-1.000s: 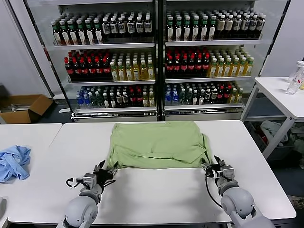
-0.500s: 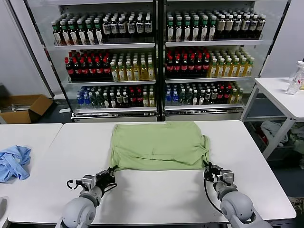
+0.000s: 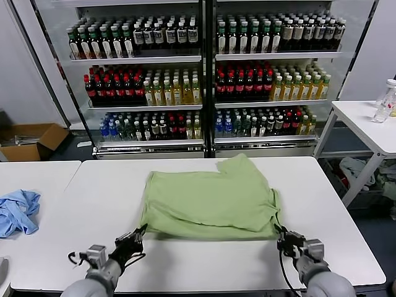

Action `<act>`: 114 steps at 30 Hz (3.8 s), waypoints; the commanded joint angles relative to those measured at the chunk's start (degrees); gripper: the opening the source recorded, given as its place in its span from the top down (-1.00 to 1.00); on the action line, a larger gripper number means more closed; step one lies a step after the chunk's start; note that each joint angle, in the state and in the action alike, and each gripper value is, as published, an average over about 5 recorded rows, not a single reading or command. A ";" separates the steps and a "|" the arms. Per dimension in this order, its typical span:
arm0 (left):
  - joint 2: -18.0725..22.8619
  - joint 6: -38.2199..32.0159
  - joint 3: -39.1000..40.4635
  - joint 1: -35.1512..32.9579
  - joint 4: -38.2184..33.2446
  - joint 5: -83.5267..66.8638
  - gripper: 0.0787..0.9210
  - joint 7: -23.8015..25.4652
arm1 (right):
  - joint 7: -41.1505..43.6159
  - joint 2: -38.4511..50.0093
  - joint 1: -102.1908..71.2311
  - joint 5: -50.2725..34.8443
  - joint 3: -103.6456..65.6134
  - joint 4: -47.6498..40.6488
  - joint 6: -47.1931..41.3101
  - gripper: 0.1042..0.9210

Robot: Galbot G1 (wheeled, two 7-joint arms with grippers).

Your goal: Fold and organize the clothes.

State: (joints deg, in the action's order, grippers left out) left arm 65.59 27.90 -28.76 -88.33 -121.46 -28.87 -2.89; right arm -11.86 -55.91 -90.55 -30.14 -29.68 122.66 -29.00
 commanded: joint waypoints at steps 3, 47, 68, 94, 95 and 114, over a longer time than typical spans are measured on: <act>-0.38 3.58 -5.76 -19.94 -15.18 10.88 0.97 1.67 | 1.44 0.68 -12.09 4.75 -6.34 11.76 -1.65 0.68; 2.77 0.60 20.80 49.02 46.37 0.19 -0.77 -10.57 | 2.46 -18.92 70.38 -3.41 29.03 -68.23 -3.01 -0.76; 1.65 1.91 18.73 42.72 40.83 -12.49 0.09 -9.28 | 5.67 -20.64 68.50 -5.96 27.41 -68.27 -4.02 0.25; -1.59 -4.84 6.07 26.91 18.26 -26.12 0.98 -6.42 | 2.94 -9.29 49.72 -10.67 18.42 -31.23 3.50 1.00; -1.88 -4.60 5.47 25.94 16.84 -26.88 0.98 -6.58 | 2.81 -8.51 47.83 -10.77 17.65 -28.64 3.13 1.00; -6.80 -0.99 4.59 9.95 5.72 -24.80 0.98 -9.09 | -2.08 -5.21 11.96 -4.35 1.85 -3.63 4.70 1.00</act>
State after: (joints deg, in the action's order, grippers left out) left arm 60.19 25.41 -24.23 -70.46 -110.73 -55.70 -10.61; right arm -11.80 -61.13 -60.58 -38.60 -20.52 107.85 -25.94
